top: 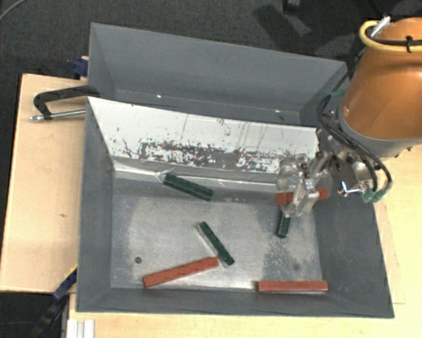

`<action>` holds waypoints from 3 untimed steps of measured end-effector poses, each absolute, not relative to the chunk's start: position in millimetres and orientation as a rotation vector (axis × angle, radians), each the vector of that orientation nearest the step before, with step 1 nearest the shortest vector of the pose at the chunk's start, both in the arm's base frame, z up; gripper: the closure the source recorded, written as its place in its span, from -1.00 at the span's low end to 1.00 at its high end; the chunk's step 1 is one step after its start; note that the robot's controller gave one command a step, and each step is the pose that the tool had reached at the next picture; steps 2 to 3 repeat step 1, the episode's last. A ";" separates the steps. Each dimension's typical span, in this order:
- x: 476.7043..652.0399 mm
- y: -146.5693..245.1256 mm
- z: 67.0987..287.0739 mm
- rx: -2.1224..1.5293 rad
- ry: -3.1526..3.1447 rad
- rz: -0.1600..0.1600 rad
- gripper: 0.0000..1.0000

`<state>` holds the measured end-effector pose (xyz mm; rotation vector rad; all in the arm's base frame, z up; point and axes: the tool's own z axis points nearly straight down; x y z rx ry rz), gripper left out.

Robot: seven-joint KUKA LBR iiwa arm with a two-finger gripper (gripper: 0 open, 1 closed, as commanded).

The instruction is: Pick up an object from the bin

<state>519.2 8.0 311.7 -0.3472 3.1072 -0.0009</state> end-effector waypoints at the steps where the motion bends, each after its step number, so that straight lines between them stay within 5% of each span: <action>1: 534.5 49.4 301.4 -0.229 3.126 0.004 1.00; 3: 534.5 49.4 301.4 -0.229 3.126 0.004 1.00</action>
Offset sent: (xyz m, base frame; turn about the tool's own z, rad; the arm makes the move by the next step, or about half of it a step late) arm 0.0139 0.0386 -0.0112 0.0792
